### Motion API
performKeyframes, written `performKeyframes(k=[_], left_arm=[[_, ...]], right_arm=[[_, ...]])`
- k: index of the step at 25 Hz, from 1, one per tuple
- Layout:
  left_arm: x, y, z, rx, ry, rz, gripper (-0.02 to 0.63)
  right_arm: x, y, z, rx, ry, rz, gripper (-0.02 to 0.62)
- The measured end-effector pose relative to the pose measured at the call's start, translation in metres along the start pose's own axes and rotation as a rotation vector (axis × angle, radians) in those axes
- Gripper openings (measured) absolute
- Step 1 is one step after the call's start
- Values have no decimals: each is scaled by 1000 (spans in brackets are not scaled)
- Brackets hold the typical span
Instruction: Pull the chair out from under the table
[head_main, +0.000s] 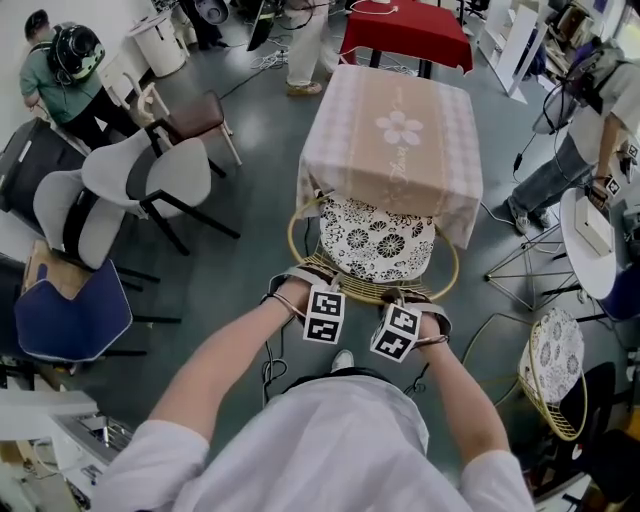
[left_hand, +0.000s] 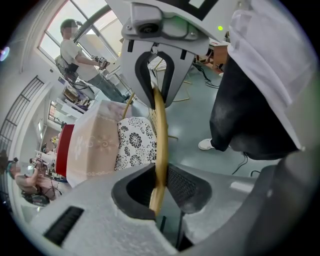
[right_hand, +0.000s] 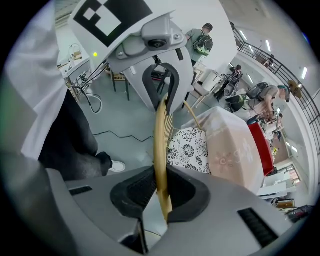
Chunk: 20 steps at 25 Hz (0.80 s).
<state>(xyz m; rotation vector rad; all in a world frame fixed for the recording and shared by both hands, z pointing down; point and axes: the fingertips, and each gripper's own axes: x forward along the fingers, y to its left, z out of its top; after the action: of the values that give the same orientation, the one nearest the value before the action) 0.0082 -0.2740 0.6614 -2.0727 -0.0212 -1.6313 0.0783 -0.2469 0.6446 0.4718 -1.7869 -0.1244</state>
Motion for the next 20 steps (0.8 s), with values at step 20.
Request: performKeyframes(k=[20], left_arm=[[-18,-50,7,-1,-3,-15,67]], right_arm=[[-14,50,1,19,23,8,44]])
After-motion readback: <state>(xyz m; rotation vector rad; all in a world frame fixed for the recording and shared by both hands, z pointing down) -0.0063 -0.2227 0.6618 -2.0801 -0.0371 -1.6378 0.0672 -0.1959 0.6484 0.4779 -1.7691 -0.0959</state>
